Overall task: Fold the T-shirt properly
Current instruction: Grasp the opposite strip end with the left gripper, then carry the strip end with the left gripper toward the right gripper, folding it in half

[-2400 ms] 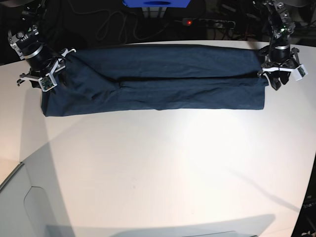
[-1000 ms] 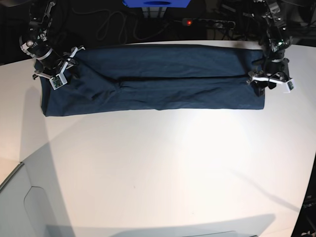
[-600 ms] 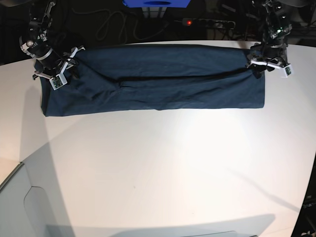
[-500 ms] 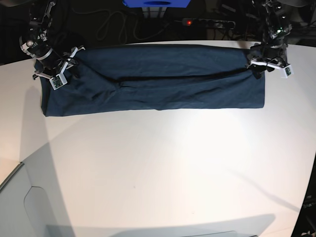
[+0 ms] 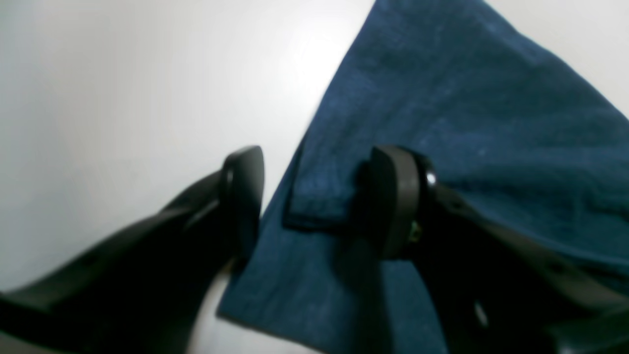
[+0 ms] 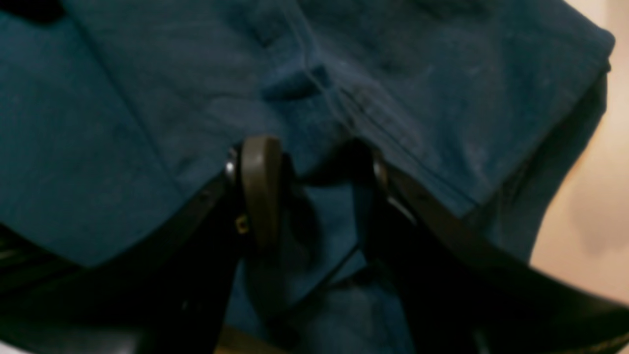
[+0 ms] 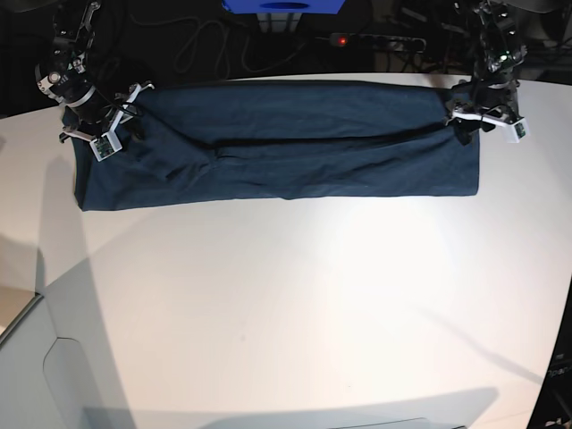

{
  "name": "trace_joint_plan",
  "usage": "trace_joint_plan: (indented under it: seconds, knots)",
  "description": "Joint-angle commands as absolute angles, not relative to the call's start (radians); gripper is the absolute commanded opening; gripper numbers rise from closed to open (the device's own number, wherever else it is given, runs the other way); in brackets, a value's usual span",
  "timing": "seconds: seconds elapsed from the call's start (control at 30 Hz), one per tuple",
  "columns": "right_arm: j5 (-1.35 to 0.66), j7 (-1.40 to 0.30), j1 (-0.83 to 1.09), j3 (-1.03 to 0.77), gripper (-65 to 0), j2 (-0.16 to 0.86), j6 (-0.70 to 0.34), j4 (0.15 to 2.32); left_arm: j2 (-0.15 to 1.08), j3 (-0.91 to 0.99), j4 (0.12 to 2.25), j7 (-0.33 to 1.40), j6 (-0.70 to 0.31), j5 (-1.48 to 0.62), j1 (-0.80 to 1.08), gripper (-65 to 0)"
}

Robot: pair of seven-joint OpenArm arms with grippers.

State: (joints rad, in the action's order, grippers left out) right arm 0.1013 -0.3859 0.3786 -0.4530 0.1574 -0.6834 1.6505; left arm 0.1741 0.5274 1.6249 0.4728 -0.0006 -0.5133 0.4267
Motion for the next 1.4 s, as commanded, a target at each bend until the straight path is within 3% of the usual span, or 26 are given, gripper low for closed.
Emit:
trace_joint_plan:
  seconds: [0.0, 0.2, 0.4, 0.5, 0.6, 0.83, 1.2, 1.37]
  knots:
    - [0.088, -0.367, 0.38, -0.458, -43.0, 0.168, -0.698, 1.67, 0.183, 0.53, 1.638, 0.456, -0.002, -0.519, 0.429, -32.4]
    - [0.088, -0.367, 0.381, -0.458, -43.0, 0.168, -0.698, 1.67, 0.183, 0.53, 1.616, 0.455, -0.002, -0.519, 0.429, -34.3]
    - [0.088, -0.369, 0.381, -0.458, -43.0, 0.168, -0.698, 1.67, 0.183, 0.53, 1.569, 0.452, -0.005, -0.519, 0.427, -48.5]
    - [0.088, -0.369, 0.381, -0.458, -43.0, 0.168, -0.698, 1.672, 0.183, 0.53, 1.567, 0.452, -0.074, -0.519, 0.42, -54.2]
    - [0.088, -0.369, 0.381, -0.458, -43.0, 0.166, -0.698, 1.672, 0.183, 0.53, 1.56, 0.458, -0.125, -0.509, 0.414, -65.0]
    - [0.088, -0.371, 0.381, -0.458, -43.0, 0.166, -0.698, 1.672, 0.182, 0.533, 1.593, 0.456, -0.124, -0.513, 0.42, -65.0]
    - [0.088, -0.371, 0.381, -0.458, -43.0, 0.166, -0.698, 1.673, 0.108, 0.522, 1.963, 0.463, -0.124, -0.507, 0.458, -65.0]
    - [0.088, -0.372, 0.38, -0.458, -43.0, 0.166, -0.698, 1.673, 0.107, 0.372, 2.022, 0.463, -0.124, -0.507, 0.461, -65.0]
